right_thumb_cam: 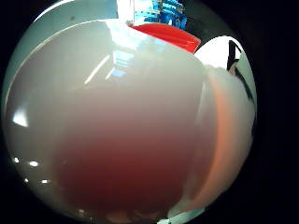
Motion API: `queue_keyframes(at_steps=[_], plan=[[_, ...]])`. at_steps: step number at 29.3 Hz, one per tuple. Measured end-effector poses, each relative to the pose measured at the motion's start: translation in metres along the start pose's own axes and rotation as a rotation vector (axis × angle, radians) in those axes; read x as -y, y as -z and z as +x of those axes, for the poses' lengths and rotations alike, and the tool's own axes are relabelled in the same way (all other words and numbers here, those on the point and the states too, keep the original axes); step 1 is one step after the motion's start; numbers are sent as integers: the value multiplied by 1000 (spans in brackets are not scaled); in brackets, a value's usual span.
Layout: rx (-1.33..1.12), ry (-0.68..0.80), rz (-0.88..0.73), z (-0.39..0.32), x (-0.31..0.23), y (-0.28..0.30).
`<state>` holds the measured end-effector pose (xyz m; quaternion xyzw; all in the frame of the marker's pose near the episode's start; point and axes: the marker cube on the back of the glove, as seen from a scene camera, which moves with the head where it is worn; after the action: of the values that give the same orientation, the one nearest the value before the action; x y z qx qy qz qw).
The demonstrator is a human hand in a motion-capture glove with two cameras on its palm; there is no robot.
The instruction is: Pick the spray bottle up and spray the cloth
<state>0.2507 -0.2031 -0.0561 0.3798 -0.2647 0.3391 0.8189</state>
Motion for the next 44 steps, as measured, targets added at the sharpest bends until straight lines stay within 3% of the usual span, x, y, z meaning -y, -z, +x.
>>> queue_keyframes(at_steps=[12, 22, 31, 44], plan=[[-15, -173, -79, 32, -5, -3], [-130, -313, -710, 6, -49, -35], [-495, -199, -1058, -27, -67, -52], [-1008, -28, -1322, -61, -100, -77]])
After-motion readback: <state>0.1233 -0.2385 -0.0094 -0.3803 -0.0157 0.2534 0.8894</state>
